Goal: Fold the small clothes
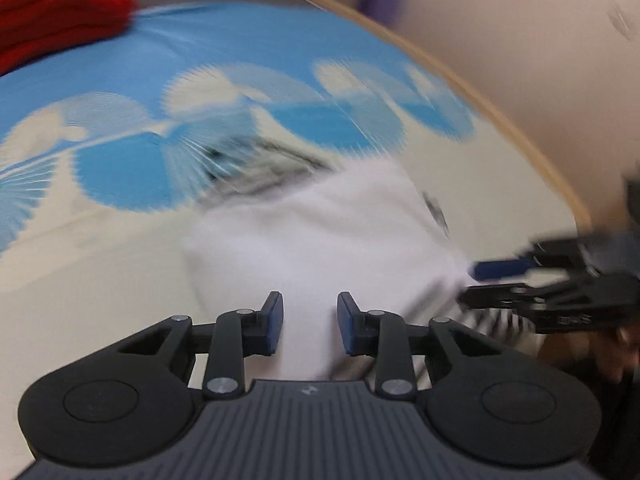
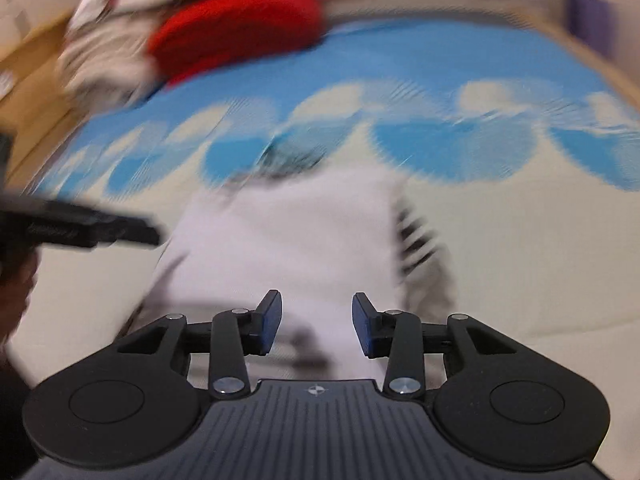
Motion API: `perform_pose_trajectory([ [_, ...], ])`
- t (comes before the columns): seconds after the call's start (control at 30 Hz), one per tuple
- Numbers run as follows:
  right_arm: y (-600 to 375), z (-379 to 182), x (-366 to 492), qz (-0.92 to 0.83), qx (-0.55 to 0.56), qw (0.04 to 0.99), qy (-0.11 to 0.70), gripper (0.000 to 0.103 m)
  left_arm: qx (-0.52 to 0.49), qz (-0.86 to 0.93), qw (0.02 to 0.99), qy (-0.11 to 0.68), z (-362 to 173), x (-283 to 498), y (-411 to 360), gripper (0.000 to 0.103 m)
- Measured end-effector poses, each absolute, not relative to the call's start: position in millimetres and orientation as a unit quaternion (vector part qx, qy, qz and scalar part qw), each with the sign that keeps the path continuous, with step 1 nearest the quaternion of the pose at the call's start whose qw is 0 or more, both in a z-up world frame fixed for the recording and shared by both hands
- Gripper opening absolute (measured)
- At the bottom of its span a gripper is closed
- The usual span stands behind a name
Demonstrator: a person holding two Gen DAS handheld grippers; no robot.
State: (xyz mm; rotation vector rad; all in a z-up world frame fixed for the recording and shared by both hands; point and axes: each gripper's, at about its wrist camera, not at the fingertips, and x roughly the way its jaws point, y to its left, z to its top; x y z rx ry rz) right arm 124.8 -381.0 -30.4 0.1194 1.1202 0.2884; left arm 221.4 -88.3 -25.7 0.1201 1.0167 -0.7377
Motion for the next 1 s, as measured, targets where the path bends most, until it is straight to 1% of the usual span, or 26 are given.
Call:
perform_pose_trajectory([
  [0.03, -376, -44, 124, 0.126, 0.023, 0.818, 0.561, 0.041, 0.092, -0.34, 0.796, 0.492, -40, 216, -97, 0.037],
  [0.07, -372, -59, 123, 0.109, -0.014, 0.798, 0.593, 0.041, 0.125, -0.324, 0.795, 0.498, -52, 208, -104, 0.039],
  [0.1, -372, -63, 122, 0.099, -0.022, 0.793, 0.6, 0.042, 0.142, -0.316, 0.799, 0.491, -55, 201, -109, 0.039],
  [0.13, -373, -61, 124, 0.094, -0.016, 0.796, 0.598, 0.047, 0.16, -0.312, 0.802, 0.483, -49, 196, -112, 0.039],
  [0.2, -380, -52, 125, 0.088, 0.012, 0.801, 0.592, 0.047, 0.179, -0.295, 0.803, 0.487, -28, 190, -114, 0.039],
  [0.3, -385, -38, 117, 0.095, 0.042, 0.815, 0.57, 0.046, 0.162, -0.321, 0.798, 0.483, -8, 169, -104, 0.041],
  [0.33, -385, -35, 115, 0.103, 0.043, 0.817, 0.566, 0.046, 0.165, -0.328, 0.791, 0.489, -11, 162, -103, 0.043],
  [0.4, -385, -41, 109, 0.108, 0.019, 0.804, 0.584, 0.046, 0.194, -0.33, 0.772, 0.508, -30, 148, -108, 0.047],
  [0.47, -385, -60, 105, 0.093, -0.028, 0.781, 0.617, 0.047, 0.229, -0.327, 0.763, 0.509, -53, 141, -109, 0.065],
  [0.5, -386, -63, 102, 0.085, -0.041, 0.775, 0.624, 0.047, 0.233, -0.322, 0.764, 0.508, -54, 142, -108, 0.072],
  [0.57, -394, -63, 103, 0.066, -0.033, 0.774, 0.629, 0.048, 0.182, -0.309, 0.76, 0.542, -50, 156, -102, 0.071],
  [0.63, -406, -52, 105, 0.056, 0.01, 0.788, 0.612, 0.048, 0.132, -0.299, 0.758, 0.564, -45, 167, -86, 0.071],
  [0.7, -416, -38, 107, 0.053, 0.049, 0.812, 0.579, 0.05, 0.091, -0.274, 0.779, 0.557, -35, 177, -68, 0.072],
  [0.73, -420, -32, 109, 0.049, 0.066, 0.822, 0.564, 0.056, 0.06, -0.256, 0.792, 0.551, -29, 185, -58, 0.076],
  [0.77, -424, -28, 112, 0.04, 0.087, 0.83, 0.55, 0.066, 0.029, -0.238, 0.801, 0.548, -26, 192, -50, 0.08],
  [0.8, -428, -27, 115, 0.034, 0.104, 0.832, 0.544, 0.071, -0.004, -0.213, 0.811, 0.545, -24, 199, -41, 0.089],
  [0.83, -431, -28, 119, 0.03, 0.122, 0.83, 0.544, 0.077, -0.028, -0.185, 0.818, 0.544, -26, 206, -34, 0.089],
  [0.93, -434, -41, 136, 0.026, 0.158, 0.811, 0.563, 0.077, -0.068, -0.147, 0.811, 0.563, -36, 225, -29, 0.089],
  [1.0, -430, -52, 142, 0.021, 0.161, 0.8, 0.578, 0.077, -0.098, -0.151, 0.803, 0.568, -42, 232, -30, 0.089],
])
